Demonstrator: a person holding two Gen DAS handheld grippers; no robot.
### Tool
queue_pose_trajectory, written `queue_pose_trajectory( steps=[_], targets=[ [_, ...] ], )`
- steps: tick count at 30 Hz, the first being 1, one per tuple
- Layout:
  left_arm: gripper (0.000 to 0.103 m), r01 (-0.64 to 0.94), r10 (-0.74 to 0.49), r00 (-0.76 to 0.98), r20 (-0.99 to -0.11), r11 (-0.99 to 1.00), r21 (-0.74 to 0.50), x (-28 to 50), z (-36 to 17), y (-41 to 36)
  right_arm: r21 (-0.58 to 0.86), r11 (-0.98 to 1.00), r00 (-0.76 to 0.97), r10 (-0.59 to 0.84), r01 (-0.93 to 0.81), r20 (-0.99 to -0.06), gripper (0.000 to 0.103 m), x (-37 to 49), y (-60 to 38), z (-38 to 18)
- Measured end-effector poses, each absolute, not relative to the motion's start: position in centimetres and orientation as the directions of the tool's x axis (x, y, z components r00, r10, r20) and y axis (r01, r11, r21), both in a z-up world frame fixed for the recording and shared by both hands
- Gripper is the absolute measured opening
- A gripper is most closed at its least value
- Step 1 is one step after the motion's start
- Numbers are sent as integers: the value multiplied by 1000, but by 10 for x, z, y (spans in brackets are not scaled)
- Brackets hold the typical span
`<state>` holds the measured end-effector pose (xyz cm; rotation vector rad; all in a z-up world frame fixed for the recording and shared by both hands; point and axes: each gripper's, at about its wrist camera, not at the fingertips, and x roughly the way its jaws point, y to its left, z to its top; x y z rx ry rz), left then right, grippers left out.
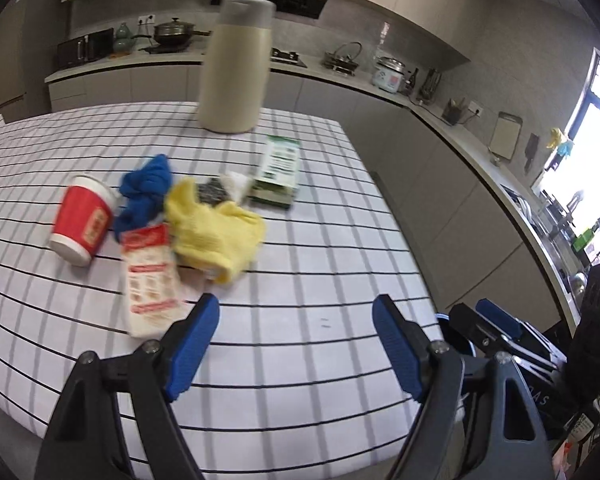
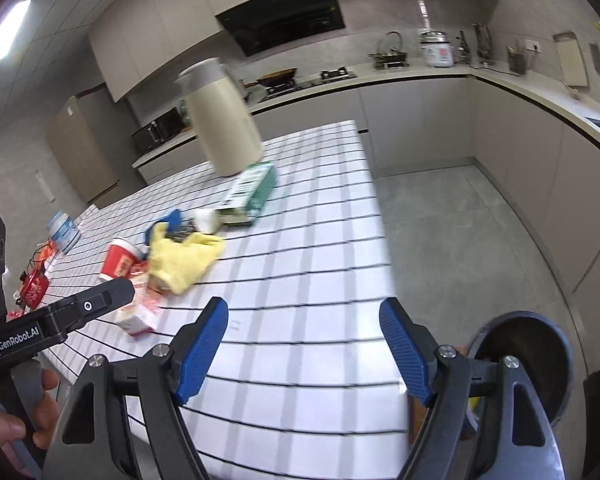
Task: Collect trash
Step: 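Move both open tools back over the island toward the remaining trash, then grasp the yellow cloth with the right tool while the left tool grasps the red paper cup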
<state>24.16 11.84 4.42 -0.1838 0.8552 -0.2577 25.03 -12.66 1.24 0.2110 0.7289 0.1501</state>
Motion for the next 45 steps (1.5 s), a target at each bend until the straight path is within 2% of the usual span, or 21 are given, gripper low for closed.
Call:
queue_pose_trajectory(
  steps=[9,20,45],
  targets=[
    [80,80,-240,652,-719,965,-250,267,38,210,226,969,724,225,-97,-652,80,289,-34,9],
    [80,38,-215,653,-727,967,-252,301,24,272,201,974,707,212,-100,-675,80,327,29,0],
    [80,34,-229,575,-785,966,-258,368,-25,303,186,981,629,183,-61,-756,80,407,74,-49]
  ],
)
